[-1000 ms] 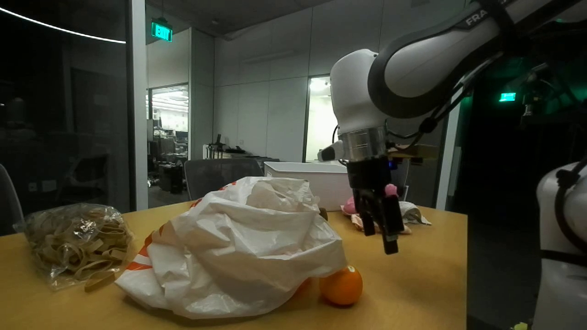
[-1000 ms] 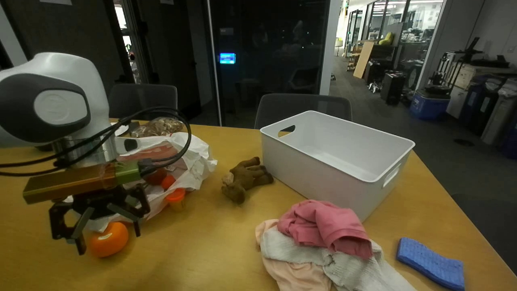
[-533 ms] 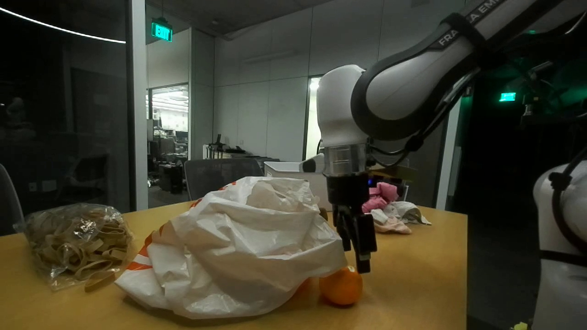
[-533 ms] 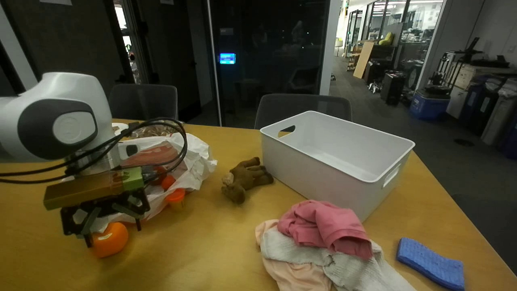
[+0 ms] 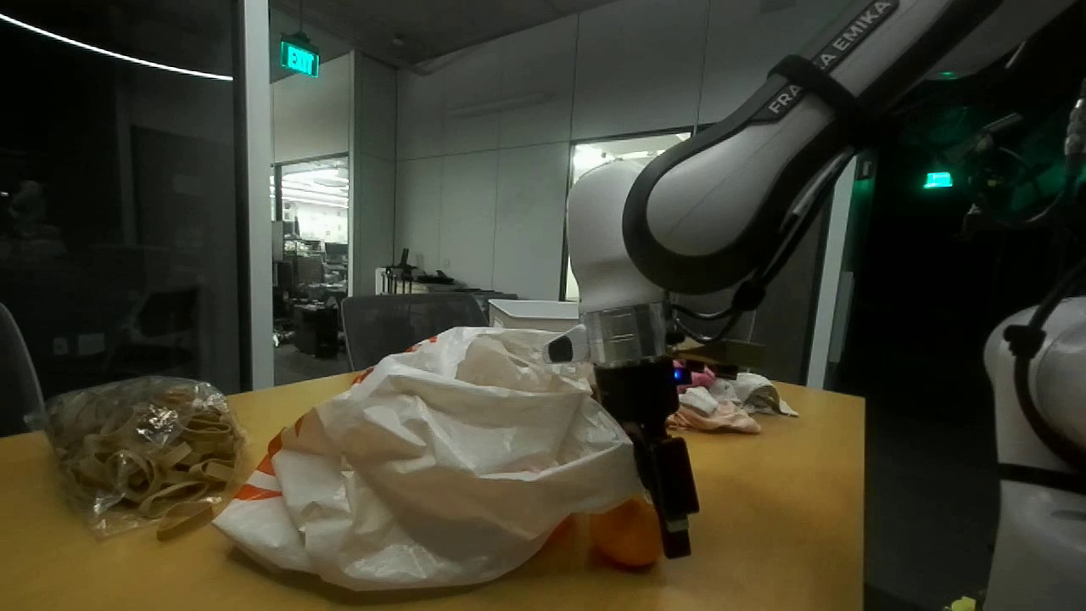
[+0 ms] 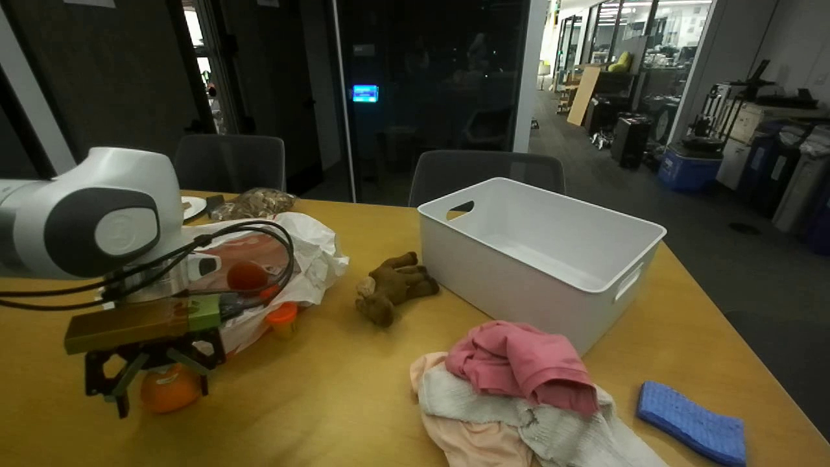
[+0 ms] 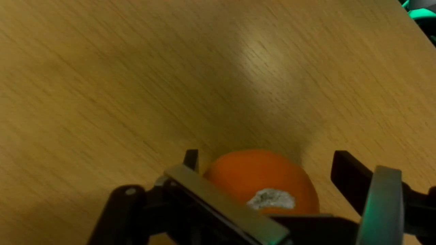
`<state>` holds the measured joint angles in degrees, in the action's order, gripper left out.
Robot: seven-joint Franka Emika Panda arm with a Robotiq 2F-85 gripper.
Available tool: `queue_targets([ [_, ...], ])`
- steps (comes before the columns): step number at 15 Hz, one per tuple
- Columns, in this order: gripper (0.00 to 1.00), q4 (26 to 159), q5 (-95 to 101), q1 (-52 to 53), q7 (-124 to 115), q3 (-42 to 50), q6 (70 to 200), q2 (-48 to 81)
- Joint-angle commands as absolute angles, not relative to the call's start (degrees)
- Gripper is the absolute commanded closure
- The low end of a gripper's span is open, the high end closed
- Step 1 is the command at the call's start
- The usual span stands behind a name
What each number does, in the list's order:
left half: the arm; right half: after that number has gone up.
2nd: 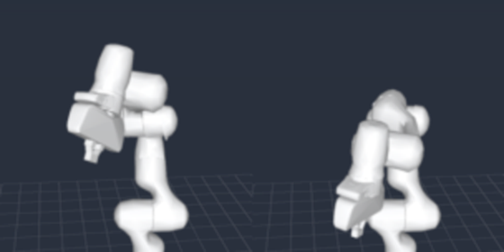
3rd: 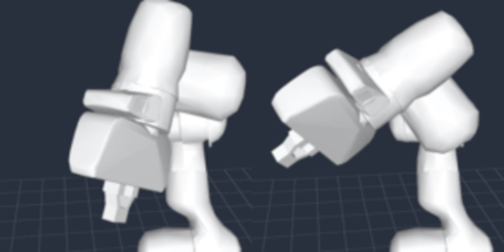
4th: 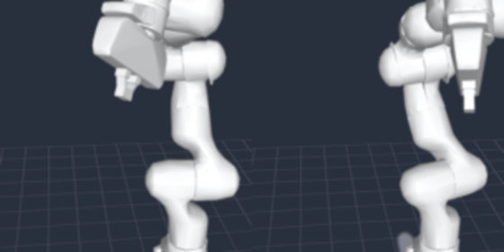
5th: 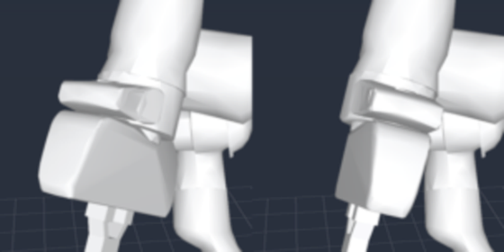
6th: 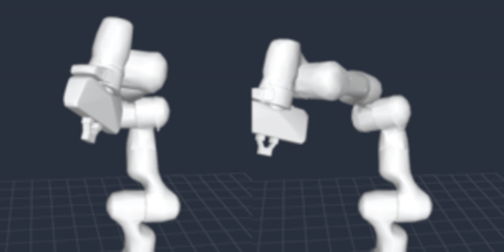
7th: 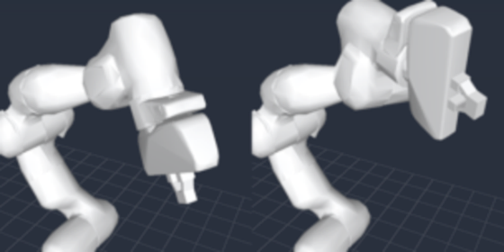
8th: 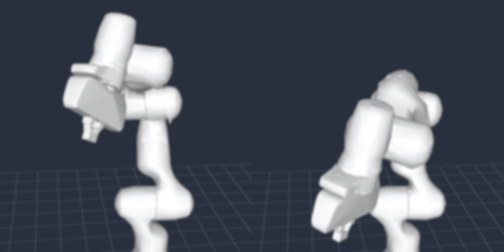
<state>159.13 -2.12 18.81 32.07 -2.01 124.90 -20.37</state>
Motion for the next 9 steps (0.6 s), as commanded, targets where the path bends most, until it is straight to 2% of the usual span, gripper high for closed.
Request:
queue_targets([
  [1, 0.00, 159.06, -4.61, 18.79, 33.74, -2.72, 128.29, -18.97],
  [2, 0.06, 159.05, -4.82, 18.76, 33.98, -2.77, 129.15, -18.72],
  [3, 0.26, 159.03, -4.99, 18.74, 34.42, -2.77, 129.62, -18.56],
  [5, 0.32, 158.98, -4.96, 18.62, 34.70, -2.89, 130.78, -18.18],
  [7, 0.43, 158.79, -1.93, 17.54, 31.51, -4.19, 131.96, -18.09],
  [9, 0.43, 158.73, 3.05, 15.88, 26.64, -6.08, 131.26, -19.00],
])
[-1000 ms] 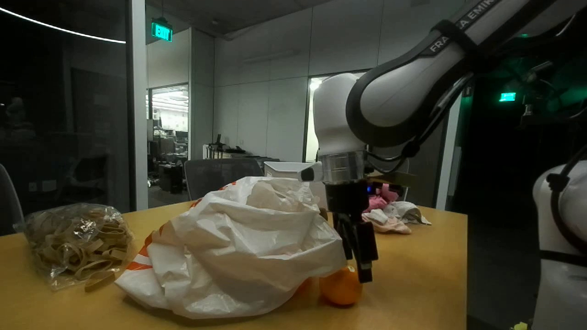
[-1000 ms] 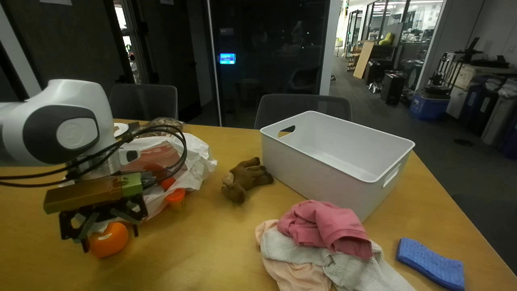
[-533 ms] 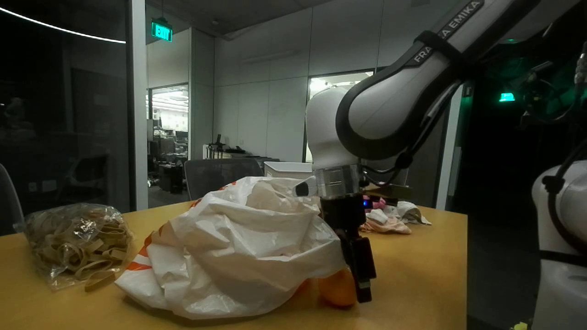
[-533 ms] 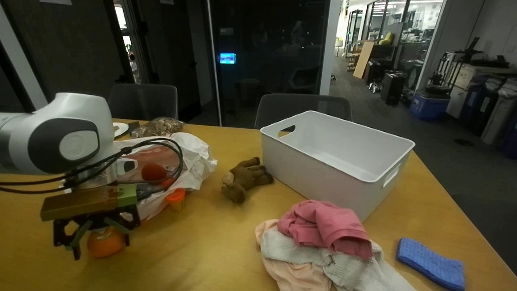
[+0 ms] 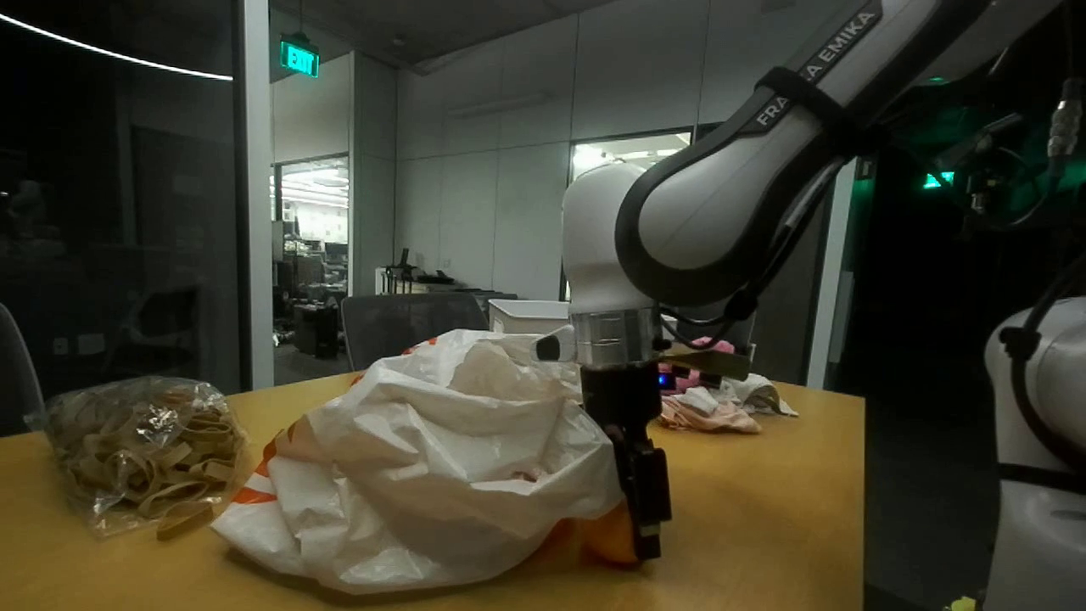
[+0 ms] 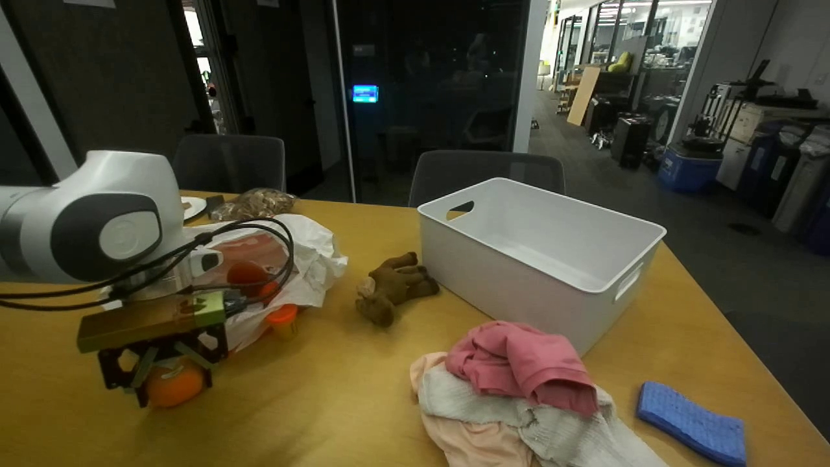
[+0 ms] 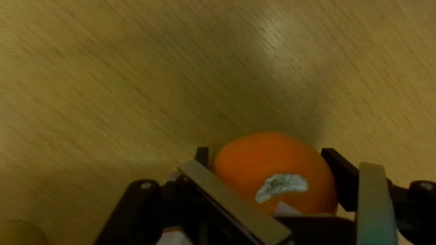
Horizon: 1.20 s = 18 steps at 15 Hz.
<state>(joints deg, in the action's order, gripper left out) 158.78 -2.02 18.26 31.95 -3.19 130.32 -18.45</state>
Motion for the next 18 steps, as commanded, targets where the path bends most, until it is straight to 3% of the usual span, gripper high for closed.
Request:
queue_targets([
  [1, 0.43, 158.63, 5.66, 15.16, 23.96, -6.94, 130.63, -19.57],
  [9, 0.43, 158.07, 29.22, 10.24, 0.88, -14.86, 125.15, -24.10],
  [18, 0.43, 157.63, 42.28, 6.63, -14.94, -14.89, 141.49, -27.32],
])
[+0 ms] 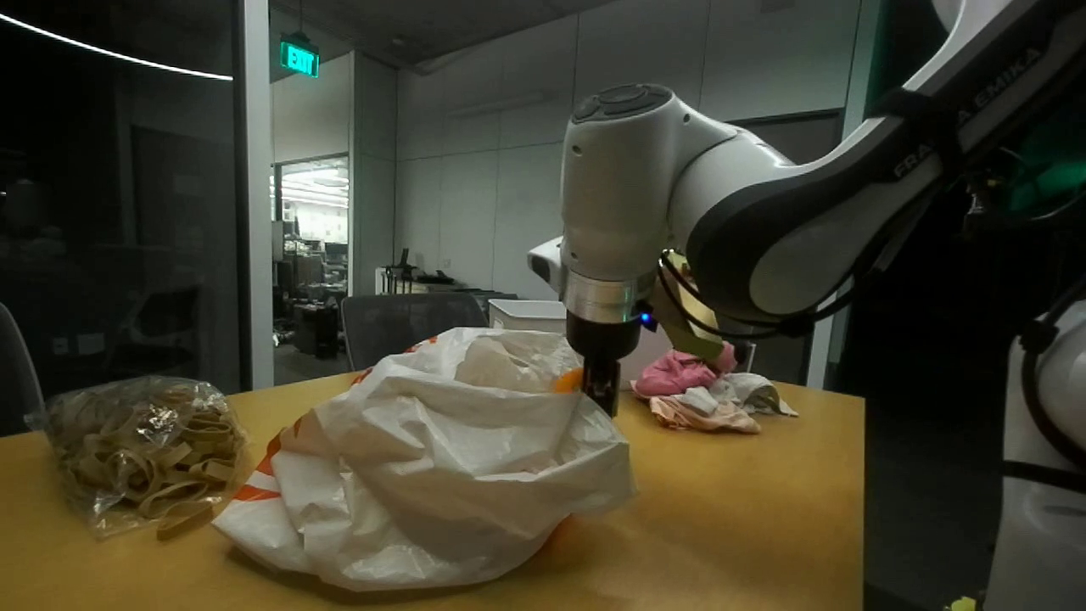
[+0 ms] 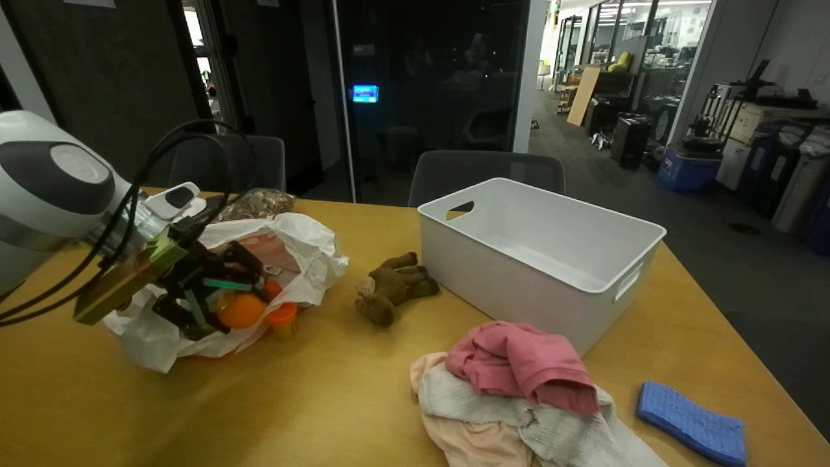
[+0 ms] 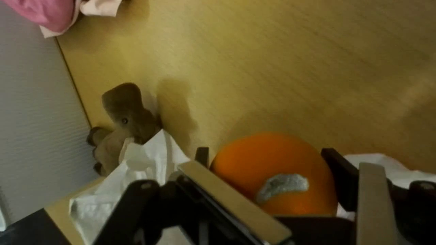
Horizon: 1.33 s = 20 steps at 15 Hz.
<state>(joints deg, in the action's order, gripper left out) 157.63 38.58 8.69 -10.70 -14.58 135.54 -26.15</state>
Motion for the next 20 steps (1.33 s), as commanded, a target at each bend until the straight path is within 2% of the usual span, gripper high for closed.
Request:
queue_targets([
  [1, 0.43, 157.63, 44.26, 5.60, -16.79, -15.25, 143.91, -27.27],
  [6, 0.43, 155.28, 52.80, 1.77, -24.93, -16.27, 151.29, -24.03],
  [13, 0.43, 144.89, 57.17, 0.63, -33.28, -21.53, 149.18, -11.09],
  [18, 0.43, 139.31, 58.21, 0.71, -33.93, -21.16, 148.85, -3.25],
  [20, 0.05, 138.40, 58.10, 0.70, -33.83, -20.93, 149.02, -1.81],
])
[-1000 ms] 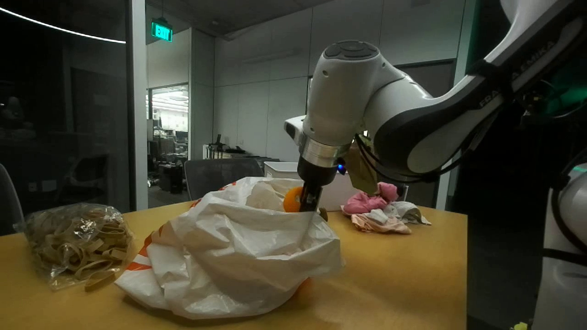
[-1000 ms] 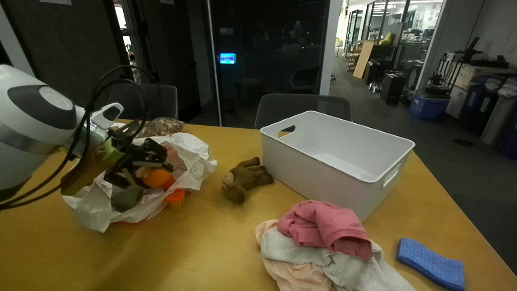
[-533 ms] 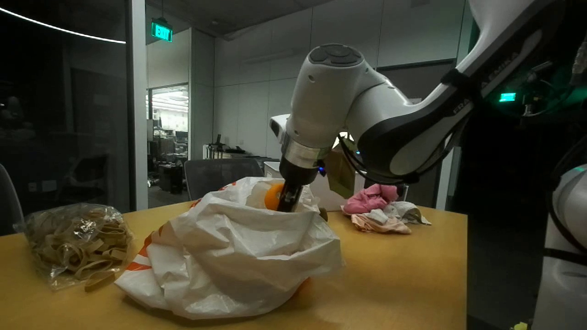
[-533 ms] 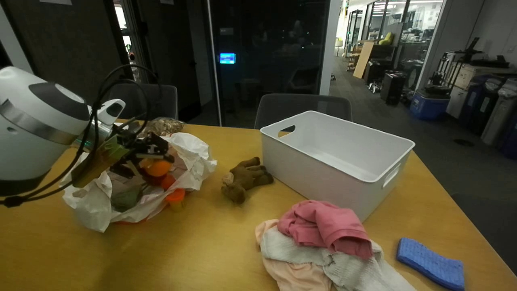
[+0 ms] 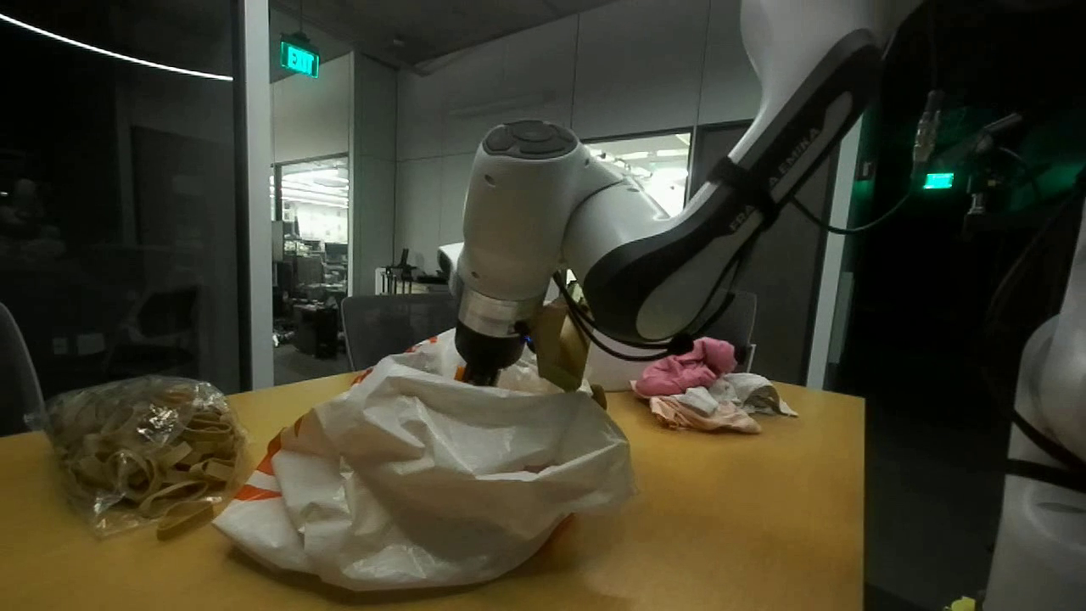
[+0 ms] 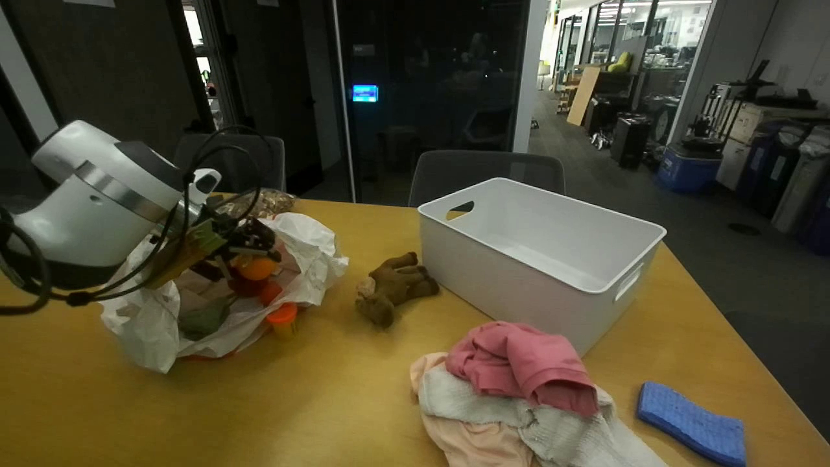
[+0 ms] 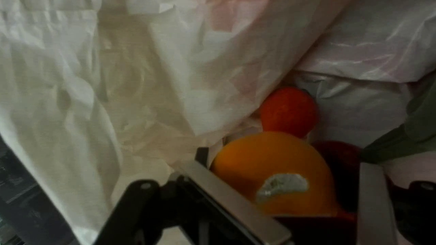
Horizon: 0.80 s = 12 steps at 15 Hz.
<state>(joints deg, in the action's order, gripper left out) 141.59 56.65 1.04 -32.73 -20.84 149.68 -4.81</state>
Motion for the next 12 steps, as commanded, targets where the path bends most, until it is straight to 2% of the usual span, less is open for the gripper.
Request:
queue_targets([
  [1, 0.04, 138.32, 57.51, 0.79, -33.43, -20.88, 148.72, -1.51],
  [2, 0.00, 138.53, 56.89, 0.89, -33.27, -20.86, 148.55, -1.76],
  [5, 0.00, 140.20, 51.99, 1.48, -33.08, -21.23, 145.33, -4.36],
  [6, 0.00, 140.84, 50.05, 5.10, -32.96, -17.83, 144.25, -5.61],
  [12, 0.00, 145.84, 35.68, 7.54, -27.68, -14.38, 143.06, -15.41],
])
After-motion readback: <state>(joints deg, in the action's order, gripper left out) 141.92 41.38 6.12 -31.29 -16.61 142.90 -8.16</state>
